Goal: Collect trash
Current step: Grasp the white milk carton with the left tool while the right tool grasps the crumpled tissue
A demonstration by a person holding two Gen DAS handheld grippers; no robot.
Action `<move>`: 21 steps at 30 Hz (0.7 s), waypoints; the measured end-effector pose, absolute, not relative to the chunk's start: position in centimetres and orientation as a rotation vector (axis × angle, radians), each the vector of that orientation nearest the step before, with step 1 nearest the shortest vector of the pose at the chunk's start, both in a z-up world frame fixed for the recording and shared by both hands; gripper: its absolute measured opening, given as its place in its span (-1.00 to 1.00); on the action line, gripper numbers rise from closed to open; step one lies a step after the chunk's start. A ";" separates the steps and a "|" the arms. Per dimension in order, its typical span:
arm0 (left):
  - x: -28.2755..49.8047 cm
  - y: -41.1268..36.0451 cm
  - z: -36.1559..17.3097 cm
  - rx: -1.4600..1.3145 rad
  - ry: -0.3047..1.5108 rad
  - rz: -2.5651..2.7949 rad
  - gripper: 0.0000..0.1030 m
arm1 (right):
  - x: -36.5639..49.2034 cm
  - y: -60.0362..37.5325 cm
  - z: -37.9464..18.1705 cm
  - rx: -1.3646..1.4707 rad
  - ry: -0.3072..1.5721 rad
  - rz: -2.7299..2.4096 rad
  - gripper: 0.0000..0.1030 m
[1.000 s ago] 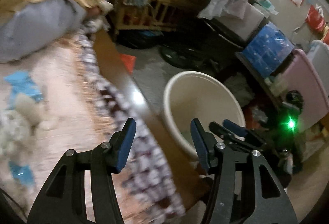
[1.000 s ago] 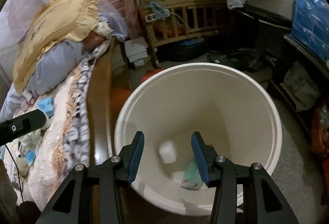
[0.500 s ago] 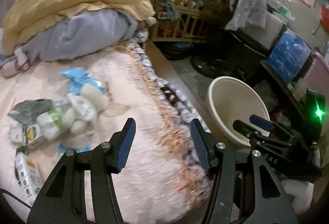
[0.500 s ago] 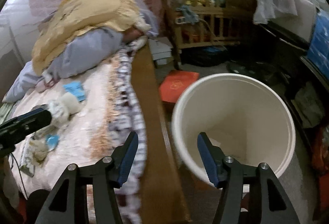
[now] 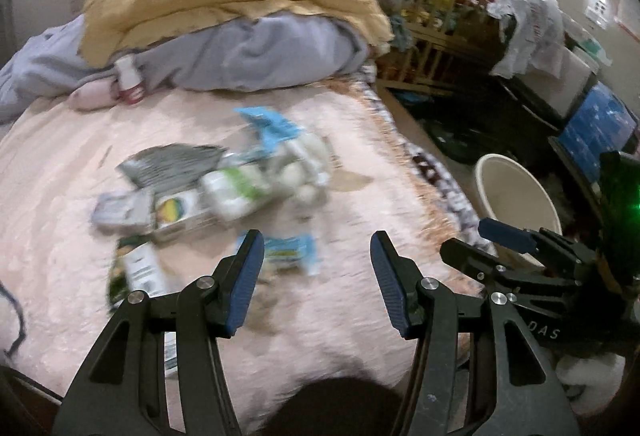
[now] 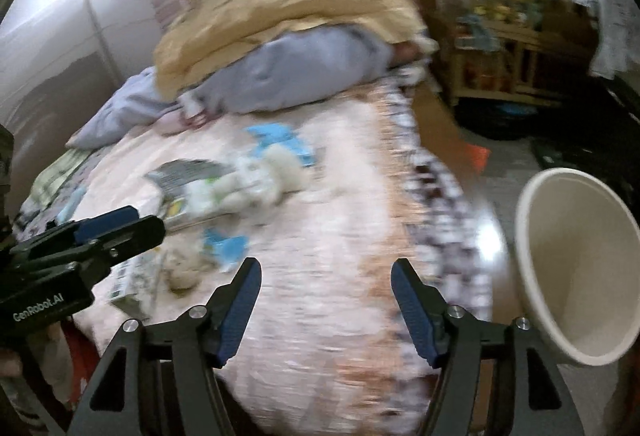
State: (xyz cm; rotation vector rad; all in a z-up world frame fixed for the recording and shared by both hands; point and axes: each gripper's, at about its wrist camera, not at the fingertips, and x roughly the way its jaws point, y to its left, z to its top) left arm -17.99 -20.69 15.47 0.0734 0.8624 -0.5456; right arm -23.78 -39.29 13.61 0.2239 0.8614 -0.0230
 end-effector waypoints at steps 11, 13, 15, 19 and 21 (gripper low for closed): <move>-16.9 -11.5 13.1 0.037 0.909 -0.395 0.05 | -20.2 -31.4 11.2 0.135 0.943 0.161 0.28; -16.8 -10.6 12.7 0.017 0.922 -0.383 0.05 | -19.7 -30.5 10.7 0.124 0.956 0.187 0.28; -16.6 -9.9 12.3 -0.008 0.932 -0.374 0.05 | -19.3 -29.6 10.2 0.113 0.969 0.218 0.28; -16.0 -9.2 11.3 -0.068 0.966 -0.375 0.05 | -17.8 -27.4 9.2 0.083 0.995 0.283 0.28; -15.5 -9.1 10.7 -0.093 0.989 -0.380 0.05 | -17.1 -26.5 8.6 0.059 1.012 0.314 0.28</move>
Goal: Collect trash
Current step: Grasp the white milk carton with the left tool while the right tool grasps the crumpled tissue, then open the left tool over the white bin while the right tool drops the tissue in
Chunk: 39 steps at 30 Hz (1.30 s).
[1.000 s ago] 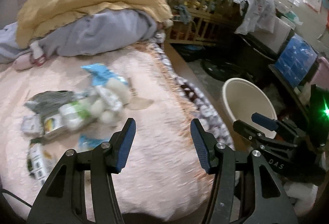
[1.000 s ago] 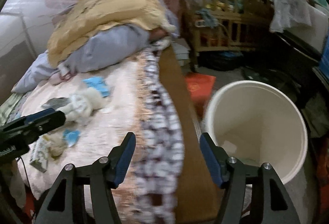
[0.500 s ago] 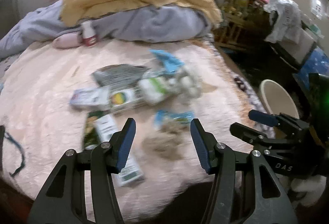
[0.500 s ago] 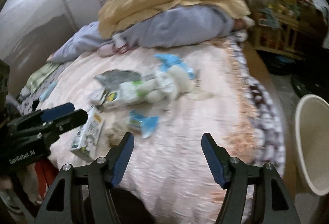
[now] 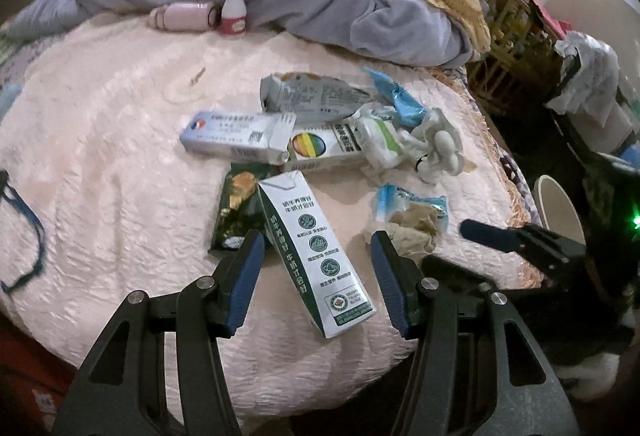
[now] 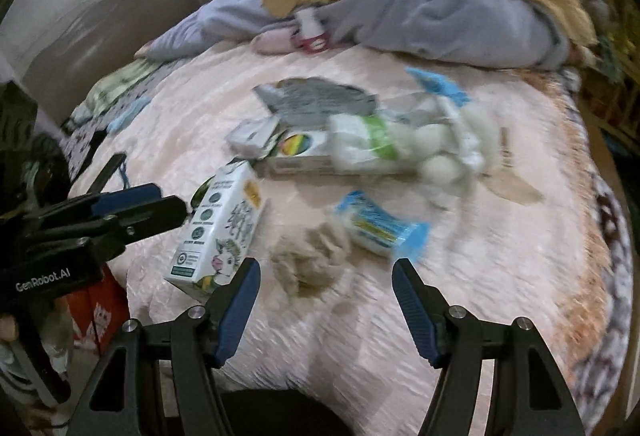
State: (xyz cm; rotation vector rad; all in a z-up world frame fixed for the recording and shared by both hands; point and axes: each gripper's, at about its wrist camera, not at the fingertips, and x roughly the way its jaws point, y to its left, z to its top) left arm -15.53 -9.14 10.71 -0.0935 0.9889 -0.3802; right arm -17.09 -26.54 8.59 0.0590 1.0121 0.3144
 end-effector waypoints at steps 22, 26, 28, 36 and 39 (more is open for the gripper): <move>-14.0 -11.2 8.1 -0.104 1.027 -0.393 -0.25 | -20.1 -30.2 9.8 0.121 0.960 0.313 -0.50; -14.9 -12.6 10.2 -0.093 0.980 -0.440 -0.25 | -21.0 -31.6 10.8 0.144 0.936 0.281 -0.50; -15.1 -13.4 11.0 -0.086 0.964 -0.464 -0.25 | -21.4 -32.4 11.3 0.156 0.923 0.263 -0.50; -15.8 -18.3 13.7 -0.048 0.924 -0.567 -0.25 | -23.1 -35.6 12.9 0.176 0.880 0.192 -0.50; -16.1 -20.3 14.4 -0.028 0.912 -0.601 -0.25 | -23.9 -37.4 13.4 0.188 0.862 0.153 -0.50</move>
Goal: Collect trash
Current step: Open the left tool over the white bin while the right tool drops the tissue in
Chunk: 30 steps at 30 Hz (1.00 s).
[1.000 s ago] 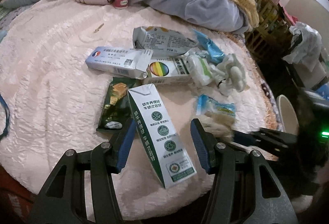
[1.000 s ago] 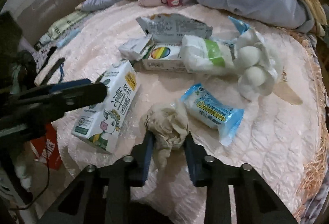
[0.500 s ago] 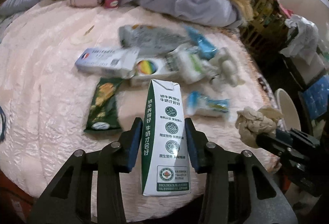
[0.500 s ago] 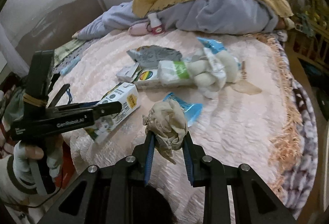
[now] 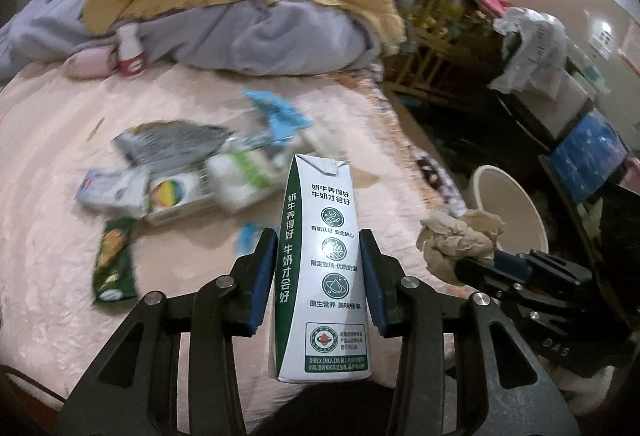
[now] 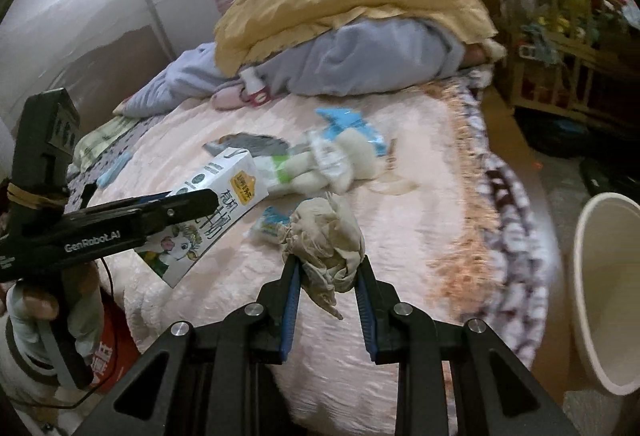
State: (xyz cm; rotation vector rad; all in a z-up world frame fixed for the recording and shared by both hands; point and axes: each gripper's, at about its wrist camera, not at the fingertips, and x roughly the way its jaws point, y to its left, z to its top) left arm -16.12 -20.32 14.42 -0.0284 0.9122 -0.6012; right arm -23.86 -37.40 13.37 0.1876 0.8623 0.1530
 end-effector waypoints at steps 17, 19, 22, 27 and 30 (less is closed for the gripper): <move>-18.0 -35.0 16.2 0.095 0.900 -0.850 -0.25 | -29.8 -51.4 14.3 0.299 0.806 -0.157 -0.50; -18.2 -37.1 15.9 0.106 0.913 -0.882 -0.25 | -30.5 -53.3 14.1 0.313 0.806 -0.196 -0.50; -18.3 -39.7 15.5 0.105 0.938 -0.920 -0.25 | -31.3 -55.8 13.4 0.328 0.821 -0.258 -0.50; -18.6 -44.7 14.9 0.101 0.981 -0.995 -0.25 | -32.3 -59.5 11.8 0.356 0.846 -0.334 -0.50; -18.7 -47.4 14.3 0.108 1.003 -1.027 -0.25 | -32.6 -61.2 10.7 0.385 0.856 -0.363 -0.50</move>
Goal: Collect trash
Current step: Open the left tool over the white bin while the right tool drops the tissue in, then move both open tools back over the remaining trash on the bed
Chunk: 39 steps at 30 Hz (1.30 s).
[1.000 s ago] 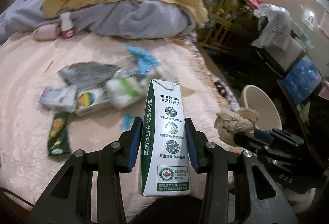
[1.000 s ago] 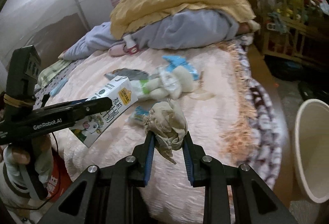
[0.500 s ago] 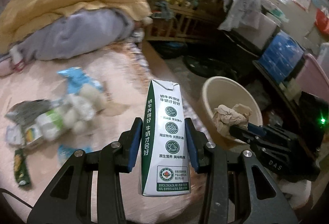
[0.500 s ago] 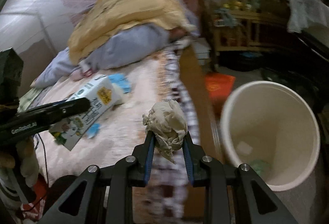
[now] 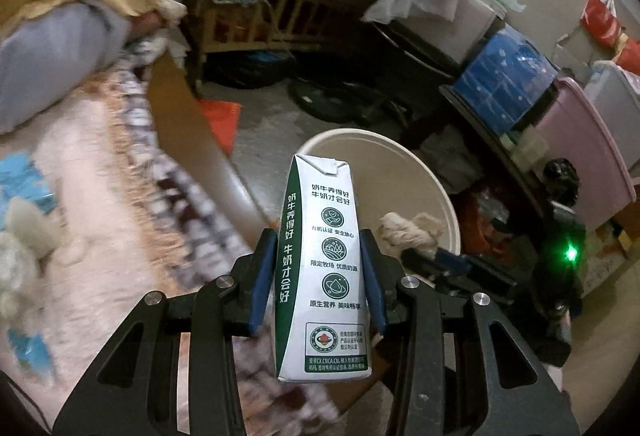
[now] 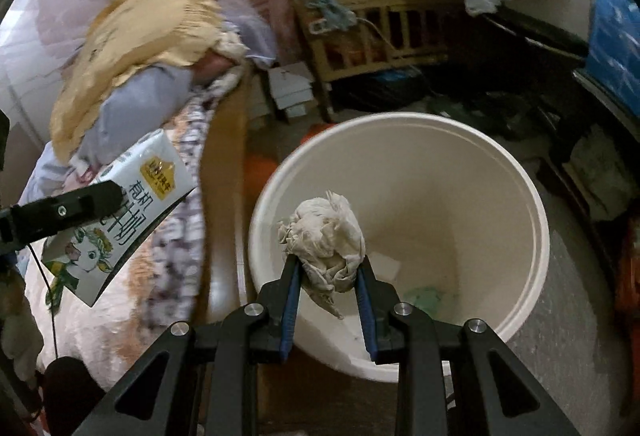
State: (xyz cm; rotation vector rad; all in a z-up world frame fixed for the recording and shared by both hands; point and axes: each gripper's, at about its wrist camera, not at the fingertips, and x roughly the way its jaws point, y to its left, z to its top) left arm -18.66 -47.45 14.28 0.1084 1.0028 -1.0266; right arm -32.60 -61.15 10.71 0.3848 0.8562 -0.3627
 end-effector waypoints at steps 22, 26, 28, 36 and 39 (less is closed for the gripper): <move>-17.8 -50.8 12.0 0.059 1.061 -1.063 0.13 | -33.3 -64.4 7.6 0.457 0.883 -0.456 -0.17; -17.8 -48.4 12.6 0.097 1.015 -0.997 0.13 | -33.2 -63.3 7.8 0.450 0.878 -0.438 -0.16; -17.9 -47.0 13.0 0.120 0.983 -0.961 0.13 | -33.1 -62.5 8.0 0.443 0.879 -0.428 -0.16; -18.1 -42.1 13.7 0.167 0.902 -0.851 0.13 | -32.3 -59.1 9.3 0.423 0.864 -0.369 0.09; -18.2 -40.5 14.0 0.168 0.886 -0.824 0.13 | -31.8 -57.6 10.4 0.406 0.854 -0.348 0.09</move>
